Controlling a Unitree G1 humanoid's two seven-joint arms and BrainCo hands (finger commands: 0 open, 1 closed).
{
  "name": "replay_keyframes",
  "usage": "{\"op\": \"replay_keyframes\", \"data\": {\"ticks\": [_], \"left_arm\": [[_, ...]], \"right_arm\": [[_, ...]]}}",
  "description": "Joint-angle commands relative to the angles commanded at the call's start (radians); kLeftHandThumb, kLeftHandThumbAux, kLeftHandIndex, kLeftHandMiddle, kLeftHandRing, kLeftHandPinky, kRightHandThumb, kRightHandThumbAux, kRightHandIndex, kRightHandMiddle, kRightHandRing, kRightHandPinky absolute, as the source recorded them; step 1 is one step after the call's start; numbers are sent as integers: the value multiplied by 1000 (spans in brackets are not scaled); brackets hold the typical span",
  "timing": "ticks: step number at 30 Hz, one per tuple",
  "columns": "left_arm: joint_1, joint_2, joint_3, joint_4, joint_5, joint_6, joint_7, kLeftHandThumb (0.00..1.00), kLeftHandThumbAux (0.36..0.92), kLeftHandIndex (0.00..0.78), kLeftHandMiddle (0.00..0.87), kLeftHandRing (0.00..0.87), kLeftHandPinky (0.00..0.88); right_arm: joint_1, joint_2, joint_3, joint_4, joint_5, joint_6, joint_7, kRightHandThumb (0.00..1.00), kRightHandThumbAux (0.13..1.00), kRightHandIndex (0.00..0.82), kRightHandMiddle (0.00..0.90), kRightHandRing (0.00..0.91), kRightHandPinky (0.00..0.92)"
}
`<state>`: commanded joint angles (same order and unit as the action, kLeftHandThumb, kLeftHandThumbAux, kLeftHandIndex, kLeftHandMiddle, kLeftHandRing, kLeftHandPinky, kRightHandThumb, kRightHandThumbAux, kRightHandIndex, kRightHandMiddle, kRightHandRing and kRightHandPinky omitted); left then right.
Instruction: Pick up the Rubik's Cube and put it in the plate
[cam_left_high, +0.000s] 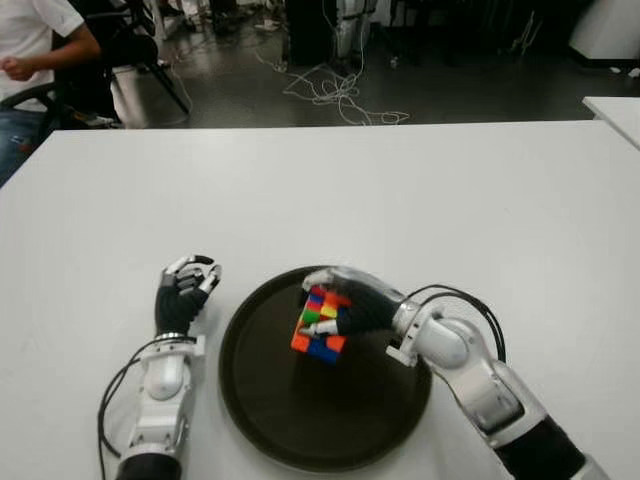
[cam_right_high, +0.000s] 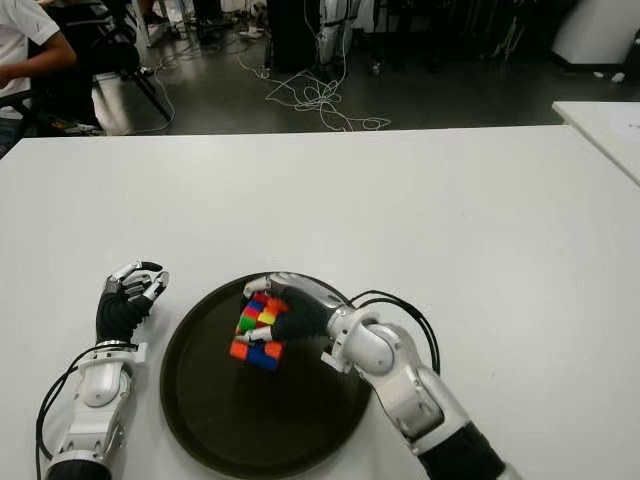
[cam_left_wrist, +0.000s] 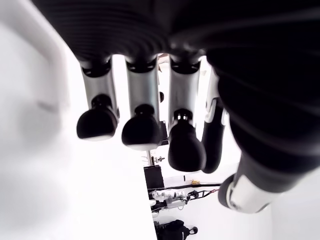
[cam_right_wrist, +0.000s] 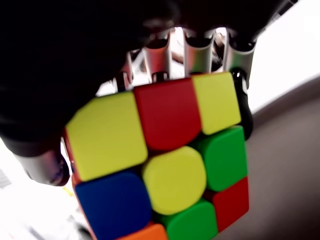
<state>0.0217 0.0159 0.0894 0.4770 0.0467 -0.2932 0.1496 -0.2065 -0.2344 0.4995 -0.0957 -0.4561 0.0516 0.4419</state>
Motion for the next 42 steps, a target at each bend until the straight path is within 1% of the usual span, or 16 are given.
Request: {"op": "replay_keyframes", "data": {"ticks": [3,5,9,11,14,17,18,19,20,21,22,23,26,30,36,42], "left_arm": [[3,-1,-4,-12,9,16,9,704,708,443,808,823,805],[5,-1,-6,-18,13,24,13,704,708,443,807,820,800],[8,3,-13,-26,35,42,29,705,708,443,804,817,797],[7,5,-15,-26,42,50,34,705,708,443,803,816,796],[6,6,-17,-25,46,56,39,705,708,443,802,815,795],[6,5,-16,-25,47,56,39,705,708,443,803,815,793],[6,5,-16,-25,45,54,38,705,708,443,803,815,794],[7,4,-16,-25,43,53,38,705,708,443,804,816,796],[7,3,-15,-26,40,50,36,705,708,443,805,816,797],[8,2,-15,-26,38,49,35,705,708,443,805,816,797],[8,1,-14,-26,35,47,34,705,708,443,805,816,798],[8,0,-13,-25,32,45,33,705,708,443,805,816,799],[7,0,-12,-22,29,42,31,705,708,443,804,816,800],[4,2,-12,-15,27,40,28,706,707,443,803,816,798],[1,7,-15,-11,35,44,29,706,708,444,802,815,797],[1,10,-15,-10,35,43,25,705,708,443,805,817,801]], "right_arm": [[-16,-5,15,-10,-24,44,36,683,735,437,781,794,761],[-21,-5,20,-13,-32,60,47,683,736,437,783,798,767],[-36,-13,31,-4,-37,59,70,683,736,436,780,794,756],[-42,-18,37,7,-50,36,59,683,736,436,775,789,750],[-56,-27,53,14,-88,22,49,683,737,435,768,780,740],[-62,-32,63,12,-121,26,45,682,739,430,743,754,697],[-63,-33,67,9,-140,33,43,545,768,434,719,729,664],[-64,-33,70,6,-153,39,41,349,808,417,626,630,554],[-65,-32,74,4,-169,49,41,223,833,406,566,565,483],[-66,-30,77,3,-180,55,41,178,842,390,523,522,445],[-67,-28,79,2,-191,62,43,114,856,368,461,458,389],[-67,-27,81,1,-199,67,44,73,864,341,404,399,330],[-68,-24,82,5,-210,67,42,23,873,308,336,328,259],[-74,-23,83,13,-219,57,37,6,877,265,284,275,184],[-82,-24,90,25,-239,43,23,0,884,251,269,260,170],[-83,-28,96,34,-262,26,5,0,891,248,274,265,185]]}}
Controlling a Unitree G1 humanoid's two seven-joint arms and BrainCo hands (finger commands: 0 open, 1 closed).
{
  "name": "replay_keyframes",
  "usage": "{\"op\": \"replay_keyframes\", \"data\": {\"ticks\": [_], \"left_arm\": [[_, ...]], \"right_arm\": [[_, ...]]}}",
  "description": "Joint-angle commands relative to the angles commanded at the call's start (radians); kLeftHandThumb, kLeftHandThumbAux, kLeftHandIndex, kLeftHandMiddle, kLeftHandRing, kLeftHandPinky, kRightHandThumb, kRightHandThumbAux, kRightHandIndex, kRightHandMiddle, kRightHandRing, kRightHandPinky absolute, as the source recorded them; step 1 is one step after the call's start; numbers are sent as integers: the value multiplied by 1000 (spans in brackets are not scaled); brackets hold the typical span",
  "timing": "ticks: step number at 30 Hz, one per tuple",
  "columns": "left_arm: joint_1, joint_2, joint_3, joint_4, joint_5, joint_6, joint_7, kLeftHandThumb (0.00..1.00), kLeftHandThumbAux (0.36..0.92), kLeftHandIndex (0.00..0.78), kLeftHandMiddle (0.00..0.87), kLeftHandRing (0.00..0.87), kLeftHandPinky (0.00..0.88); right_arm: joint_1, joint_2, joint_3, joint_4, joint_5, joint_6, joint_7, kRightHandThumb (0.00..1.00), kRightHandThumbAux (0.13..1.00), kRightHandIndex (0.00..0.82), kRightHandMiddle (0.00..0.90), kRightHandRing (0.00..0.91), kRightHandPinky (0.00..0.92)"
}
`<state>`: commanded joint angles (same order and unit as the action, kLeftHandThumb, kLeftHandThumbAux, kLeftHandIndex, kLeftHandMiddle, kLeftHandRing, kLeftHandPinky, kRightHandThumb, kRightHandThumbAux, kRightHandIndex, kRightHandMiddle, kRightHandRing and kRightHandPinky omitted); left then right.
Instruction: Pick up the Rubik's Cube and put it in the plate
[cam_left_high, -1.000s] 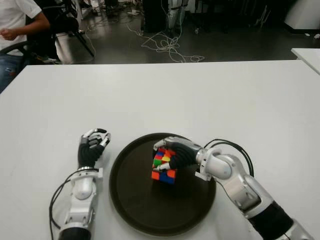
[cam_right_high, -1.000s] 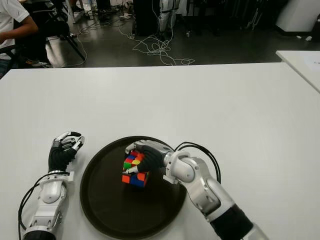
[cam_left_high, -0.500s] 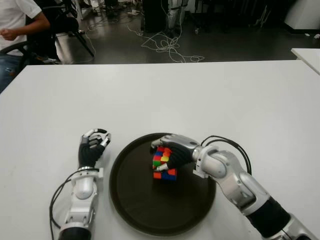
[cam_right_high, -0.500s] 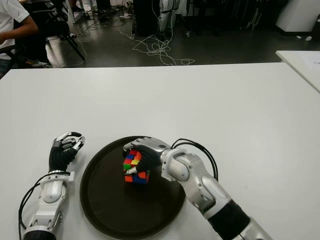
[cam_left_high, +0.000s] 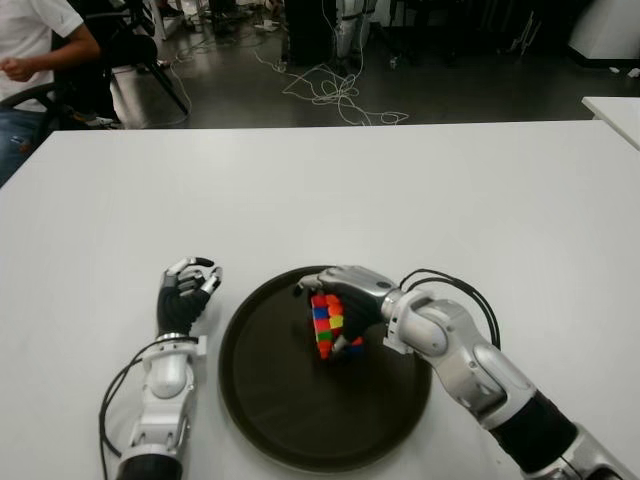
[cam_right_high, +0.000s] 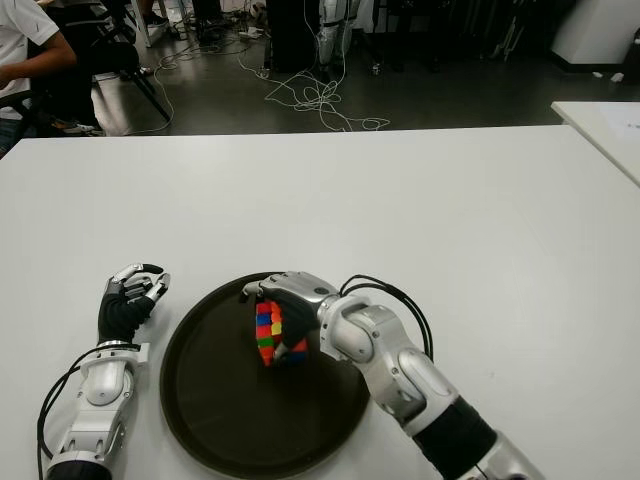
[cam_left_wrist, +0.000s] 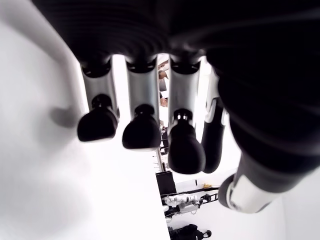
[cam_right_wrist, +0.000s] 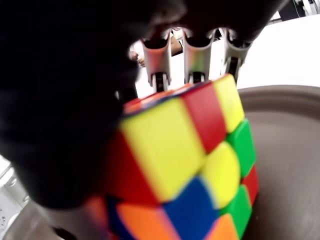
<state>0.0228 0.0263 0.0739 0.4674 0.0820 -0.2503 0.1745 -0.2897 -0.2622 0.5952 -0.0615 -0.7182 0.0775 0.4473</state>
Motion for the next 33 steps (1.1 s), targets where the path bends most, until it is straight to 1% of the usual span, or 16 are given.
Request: {"op": "replay_keyframes", "data": {"ticks": [8,11,13,18,20,21,22,23,24,27,28,30,33], "left_arm": [[4,0,-1,-1,2,-6,1,705,708,443,805,816,795],[3,-3,1,0,-2,-6,2,704,708,443,804,816,796],[3,-4,2,0,-2,-5,3,705,708,443,804,816,797],[3,-5,1,-8,0,9,6,705,707,443,806,818,800],[3,-6,1,-8,0,11,7,705,707,443,806,818,800],[3,-7,2,-8,0,12,9,705,707,443,806,818,800],[2,-8,2,-8,0,12,9,705,707,443,807,819,801],[2,-9,3,-7,-2,11,10,705,707,443,808,820,801],[2,-10,4,-7,-3,10,10,705,707,443,809,821,803],[4,-13,6,-7,-6,-1,11,704,707,443,811,824,806],[6,-14,7,-8,-8,-6,11,704,707,443,812,826,809],[7,-17,9,-8,-11,-15,11,703,707,443,812,828,812],[7,-22,13,-8,-16,-23,13,703,707,443,813,830,814]], "right_arm": [[6,-2,1,-1,-27,-21,-32,0,899,251,269,261,189],[10,1,-1,-1,-32,-30,-52,0,907,278,279,269,212],[15,4,-3,2,-33,-36,-71,0,910,282,280,269,216],[34,19,-24,9,4,-60,-113,0,924,282,260,249,212],[41,25,-36,10,34,-70,-111,0,932,270,247,237,202],[45,32,-48,13,75,-76,-96,0,934,265,243,234,198],[48,36,-57,15,105,-80,-86,0,939,225,215,210,181],[51,45,-68,19,151,-83,-65,0,941,210,206,202,175],[52,49,-75,22,183,-85,-51,0,939,163,176,173,157],[48,55,-90,22,269,-62,13,0,931,87,118,117,116],[47,56,-94,20,292,-53,32,0,919,55,75,75,85],[44,56,-97,18,326,-40,63,0,902,28,38,38,52],[39,50,-97,22,351,-34,90,0,873,9,12,12,19]]}}
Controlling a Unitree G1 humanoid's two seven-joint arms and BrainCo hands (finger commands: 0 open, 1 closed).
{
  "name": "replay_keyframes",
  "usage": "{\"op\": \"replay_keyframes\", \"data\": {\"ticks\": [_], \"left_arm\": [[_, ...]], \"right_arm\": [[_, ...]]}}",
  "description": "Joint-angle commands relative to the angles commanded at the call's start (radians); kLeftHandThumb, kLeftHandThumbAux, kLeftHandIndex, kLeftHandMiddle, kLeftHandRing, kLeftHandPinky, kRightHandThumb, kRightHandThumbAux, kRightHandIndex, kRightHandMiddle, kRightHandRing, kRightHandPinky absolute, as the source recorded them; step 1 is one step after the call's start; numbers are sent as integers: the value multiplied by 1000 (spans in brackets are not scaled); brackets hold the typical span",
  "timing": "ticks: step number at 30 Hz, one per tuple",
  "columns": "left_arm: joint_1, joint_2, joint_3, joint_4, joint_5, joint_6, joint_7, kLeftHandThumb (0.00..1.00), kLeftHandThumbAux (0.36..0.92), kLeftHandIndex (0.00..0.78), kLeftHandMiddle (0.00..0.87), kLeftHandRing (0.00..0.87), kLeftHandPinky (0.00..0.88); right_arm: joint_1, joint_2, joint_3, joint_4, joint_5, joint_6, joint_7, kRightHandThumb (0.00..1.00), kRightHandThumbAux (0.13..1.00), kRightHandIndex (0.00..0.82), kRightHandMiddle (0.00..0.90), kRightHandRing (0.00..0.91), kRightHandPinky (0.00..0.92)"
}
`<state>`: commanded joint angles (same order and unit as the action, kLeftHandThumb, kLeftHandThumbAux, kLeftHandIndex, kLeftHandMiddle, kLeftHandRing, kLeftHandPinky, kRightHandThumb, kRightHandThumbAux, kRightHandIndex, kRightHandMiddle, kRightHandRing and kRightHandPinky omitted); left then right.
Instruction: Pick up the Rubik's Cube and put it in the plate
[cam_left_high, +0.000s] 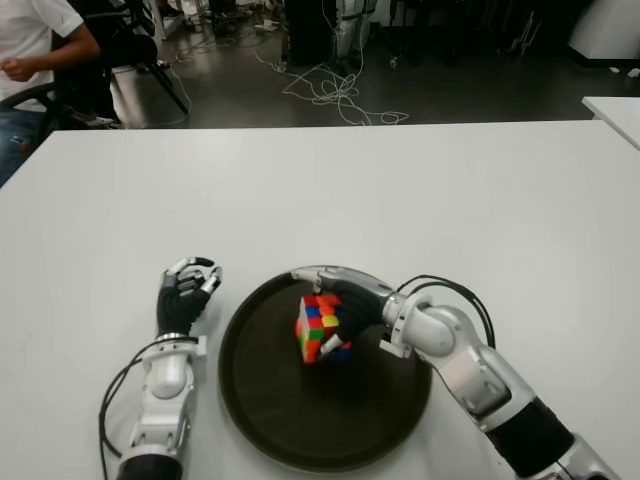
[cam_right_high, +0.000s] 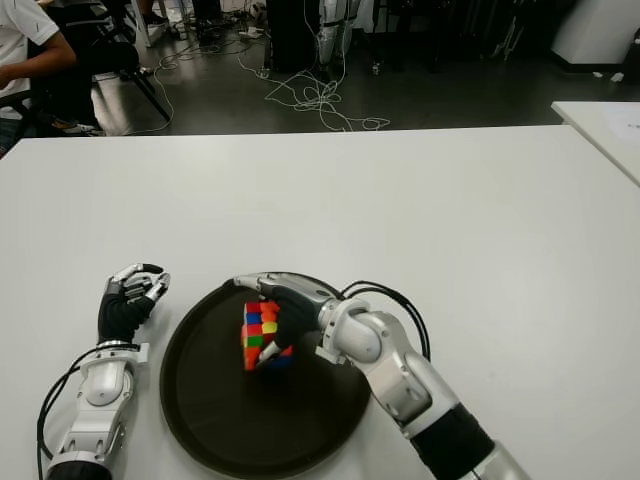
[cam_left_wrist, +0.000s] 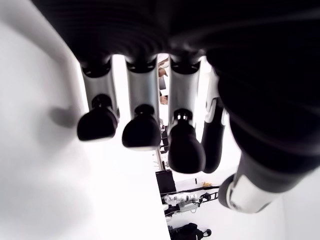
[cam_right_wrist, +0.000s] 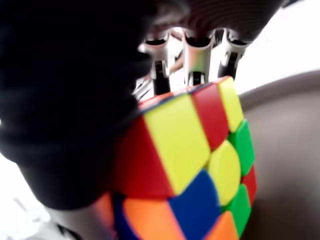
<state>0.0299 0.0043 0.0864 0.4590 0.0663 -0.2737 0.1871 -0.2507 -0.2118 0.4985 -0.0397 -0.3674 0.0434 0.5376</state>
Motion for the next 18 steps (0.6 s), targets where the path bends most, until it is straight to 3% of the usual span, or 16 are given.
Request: {"op": "replay_keyframes", "data": {"ticks": [9,18], "left_arm": [[1,-8,7,-5,-11,7,-2,703,707,443,813,830,810],[1,-2,1,-14,12,37,12,704,707,443,811,827,806]], "right_arm": [[-11,-3,-10,14,57,-16,35,0,788,0,0,0,0],[-23,-17,-1,12,33,1,35,0,692,0,0,0,0]]}}
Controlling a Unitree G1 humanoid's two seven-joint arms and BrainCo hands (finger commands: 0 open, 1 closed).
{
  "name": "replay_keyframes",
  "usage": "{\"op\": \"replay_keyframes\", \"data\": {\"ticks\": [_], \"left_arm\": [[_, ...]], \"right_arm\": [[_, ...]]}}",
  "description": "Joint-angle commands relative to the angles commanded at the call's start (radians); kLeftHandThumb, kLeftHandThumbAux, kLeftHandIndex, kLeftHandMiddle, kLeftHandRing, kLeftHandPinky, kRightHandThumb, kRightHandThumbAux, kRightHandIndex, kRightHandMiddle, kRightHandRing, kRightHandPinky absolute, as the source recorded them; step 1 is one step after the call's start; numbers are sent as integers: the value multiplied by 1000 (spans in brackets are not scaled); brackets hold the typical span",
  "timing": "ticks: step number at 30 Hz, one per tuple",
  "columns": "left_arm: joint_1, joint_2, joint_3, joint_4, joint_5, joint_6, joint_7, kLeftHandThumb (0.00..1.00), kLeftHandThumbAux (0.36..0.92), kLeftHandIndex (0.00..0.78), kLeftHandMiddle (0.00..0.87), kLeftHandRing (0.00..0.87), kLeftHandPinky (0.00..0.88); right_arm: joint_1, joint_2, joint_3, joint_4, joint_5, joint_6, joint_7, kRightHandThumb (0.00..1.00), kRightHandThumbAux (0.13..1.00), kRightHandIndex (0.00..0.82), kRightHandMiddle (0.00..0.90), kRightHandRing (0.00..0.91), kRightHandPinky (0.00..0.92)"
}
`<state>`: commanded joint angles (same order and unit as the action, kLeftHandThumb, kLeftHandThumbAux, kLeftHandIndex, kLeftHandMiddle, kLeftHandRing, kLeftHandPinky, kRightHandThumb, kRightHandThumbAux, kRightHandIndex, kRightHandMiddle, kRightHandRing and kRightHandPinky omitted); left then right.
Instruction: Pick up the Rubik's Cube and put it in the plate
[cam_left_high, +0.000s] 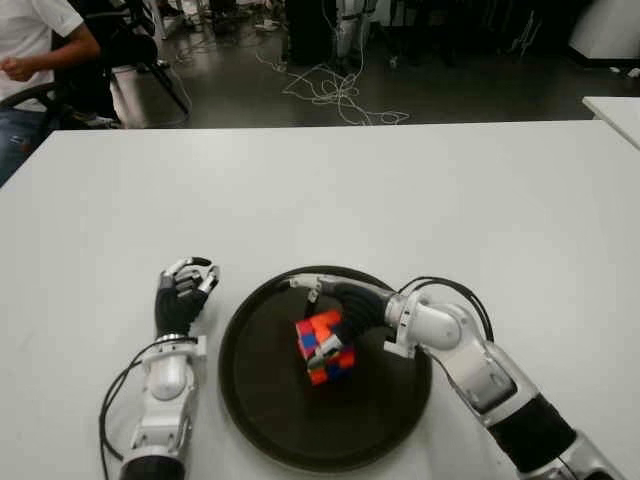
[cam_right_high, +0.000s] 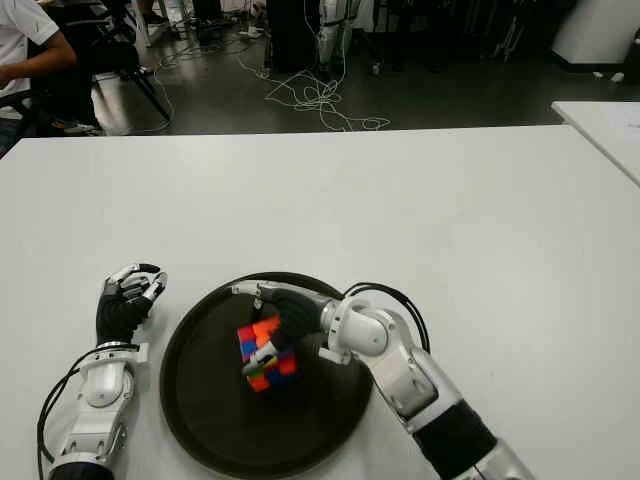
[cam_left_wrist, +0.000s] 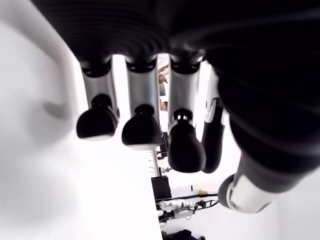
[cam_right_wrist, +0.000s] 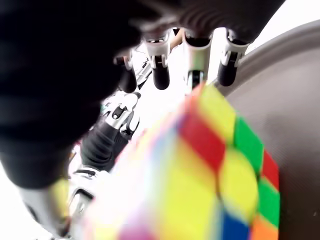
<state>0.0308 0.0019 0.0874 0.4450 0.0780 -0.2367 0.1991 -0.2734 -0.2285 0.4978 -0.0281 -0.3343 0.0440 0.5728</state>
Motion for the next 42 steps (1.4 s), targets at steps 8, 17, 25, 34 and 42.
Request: {"op": "replay_keyframes", "data": {"ticks": [8,17,25,34,42], "left_arm": [[3,4,-6,-9,12,10,5,703,707,443,810,828,808],[0,10,-7,6,14,-13,-8,703,708,442,806,825,801],[-5,9,0,32,2,-59,-17,702,708,442,810,826,802],[-3,12,4,33,-18,-64,-50,701,708,442,814,829,806],[5,1,5,0,-11,-28,-27,700,708,443,817,834,811]], "right_arm": [[4,-1,-5,-5,8,1,-7,0,637,0,0,0,0],[9,-3,1,11,-5,-12,-27,0,604,0,0,0,0],[2,-12,3,25,-15,-46,-42,0,652,0,0,0,0],[-2,-14,8,30,-29,-48,-50,0,686,0,0,0,0],[9,-19,-15,6,-28,-66,-76,0,694,0,0,0,0]]}}
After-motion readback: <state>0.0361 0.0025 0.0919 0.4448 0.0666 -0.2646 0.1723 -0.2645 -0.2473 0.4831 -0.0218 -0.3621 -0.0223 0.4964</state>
